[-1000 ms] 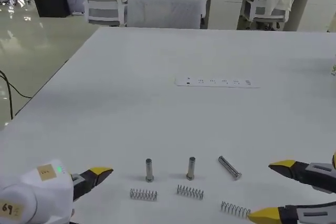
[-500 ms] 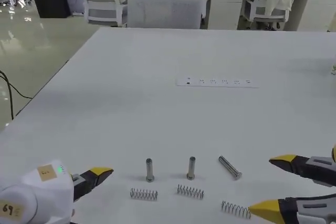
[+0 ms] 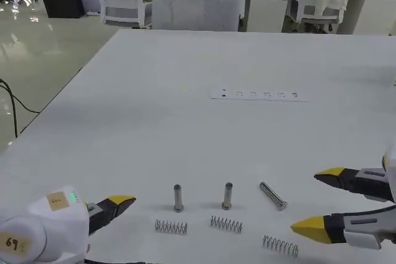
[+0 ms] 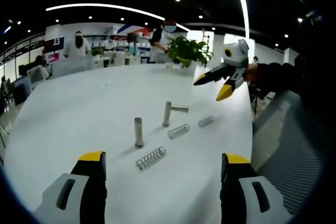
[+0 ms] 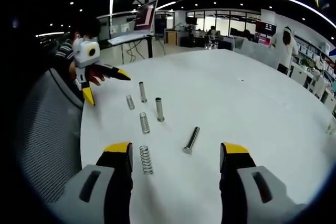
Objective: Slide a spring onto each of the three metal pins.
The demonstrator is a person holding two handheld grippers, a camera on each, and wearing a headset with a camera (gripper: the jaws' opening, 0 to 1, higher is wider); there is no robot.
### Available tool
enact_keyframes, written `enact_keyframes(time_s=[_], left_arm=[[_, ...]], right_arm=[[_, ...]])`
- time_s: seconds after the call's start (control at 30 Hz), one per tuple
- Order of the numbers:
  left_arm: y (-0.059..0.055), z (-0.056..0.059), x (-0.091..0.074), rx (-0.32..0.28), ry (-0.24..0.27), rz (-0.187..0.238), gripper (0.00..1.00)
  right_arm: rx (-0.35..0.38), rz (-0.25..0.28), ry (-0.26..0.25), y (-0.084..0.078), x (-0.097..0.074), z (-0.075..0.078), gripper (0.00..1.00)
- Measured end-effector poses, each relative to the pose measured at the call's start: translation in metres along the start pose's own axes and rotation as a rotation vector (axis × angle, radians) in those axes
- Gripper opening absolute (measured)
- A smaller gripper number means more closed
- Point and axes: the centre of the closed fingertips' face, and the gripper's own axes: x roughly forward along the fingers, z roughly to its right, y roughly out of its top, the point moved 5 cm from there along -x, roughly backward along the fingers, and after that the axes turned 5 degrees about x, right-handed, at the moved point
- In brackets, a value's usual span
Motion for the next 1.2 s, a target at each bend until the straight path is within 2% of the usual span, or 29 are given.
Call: enact_keyframes(time_s=[0.23,0.53,0.83,1.2], left_arm=[[0.001,0.001,0.0,0.0,0.001,0.001,0.87],[0.001,0.002,0.001,0.001,0.0,0.0,0.87],[0.001,0.002,0.0,0.0,0.001,-0.002,0.86],[-0.001,0.003,0.001,-0.002,-0.003,-0.006,0.86]], right_arm=[[-0.024,-0.029,-0.005,0.01,0.013,0.008,0.64],[-0.05,-0.098,-0.016,0.019,0.034,0.018,0.54],[-0.032,-0.17,-0.037,0.018,0.053,0.031,0.46],[0.02,-0.241,-0.072,0.01,0.074,0.039,0.31]])
